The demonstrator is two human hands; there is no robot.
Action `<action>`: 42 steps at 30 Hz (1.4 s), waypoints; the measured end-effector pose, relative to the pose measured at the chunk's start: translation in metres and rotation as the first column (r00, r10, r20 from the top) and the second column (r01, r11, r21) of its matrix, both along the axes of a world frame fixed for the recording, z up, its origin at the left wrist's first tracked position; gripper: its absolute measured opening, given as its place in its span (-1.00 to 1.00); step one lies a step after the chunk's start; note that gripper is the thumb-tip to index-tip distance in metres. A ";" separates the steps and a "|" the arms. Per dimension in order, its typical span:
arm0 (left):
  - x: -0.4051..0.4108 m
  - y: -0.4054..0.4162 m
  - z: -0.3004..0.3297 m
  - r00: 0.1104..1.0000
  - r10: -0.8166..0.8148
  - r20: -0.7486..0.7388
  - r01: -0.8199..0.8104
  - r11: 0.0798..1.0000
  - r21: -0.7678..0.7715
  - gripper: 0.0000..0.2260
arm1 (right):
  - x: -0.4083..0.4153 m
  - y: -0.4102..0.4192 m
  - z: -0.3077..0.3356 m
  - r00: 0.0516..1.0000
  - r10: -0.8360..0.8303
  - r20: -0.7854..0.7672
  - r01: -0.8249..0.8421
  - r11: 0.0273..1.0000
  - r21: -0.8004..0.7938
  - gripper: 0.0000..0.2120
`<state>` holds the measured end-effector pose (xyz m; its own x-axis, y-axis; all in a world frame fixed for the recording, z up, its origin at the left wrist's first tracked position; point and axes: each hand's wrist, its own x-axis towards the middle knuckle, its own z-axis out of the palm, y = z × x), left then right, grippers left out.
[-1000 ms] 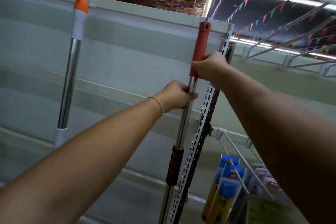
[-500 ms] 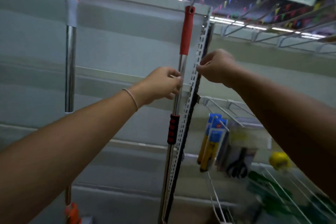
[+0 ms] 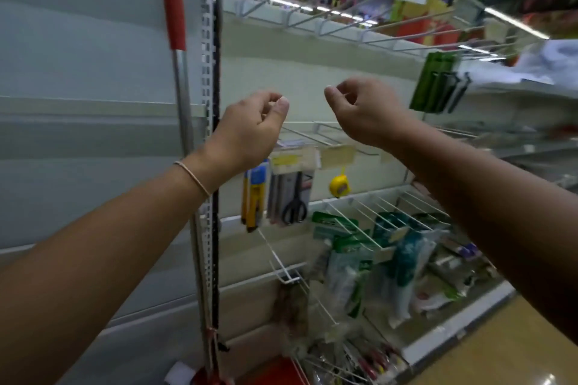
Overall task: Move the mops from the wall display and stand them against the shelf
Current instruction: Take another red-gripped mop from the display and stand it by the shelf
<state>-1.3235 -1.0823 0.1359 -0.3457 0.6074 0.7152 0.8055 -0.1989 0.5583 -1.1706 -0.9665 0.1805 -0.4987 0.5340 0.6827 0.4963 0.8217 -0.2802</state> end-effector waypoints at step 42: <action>0.492 0.449 -0.080 0.634 -0.758 -0.153 0.707 0.648 -0.284 -0.67 | 0.548 0.283 -0.101 0.676 -0.728 0.112 0.736 0.658 -0.162 -0.72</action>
<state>-0.8317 -0.6338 0.0558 0.4351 0.7071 0.5574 0.5454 -0.6995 0.4617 -0.6231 -0.6832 0.0797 0.0863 0.8456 0.5267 0.9274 0.1250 -0.3526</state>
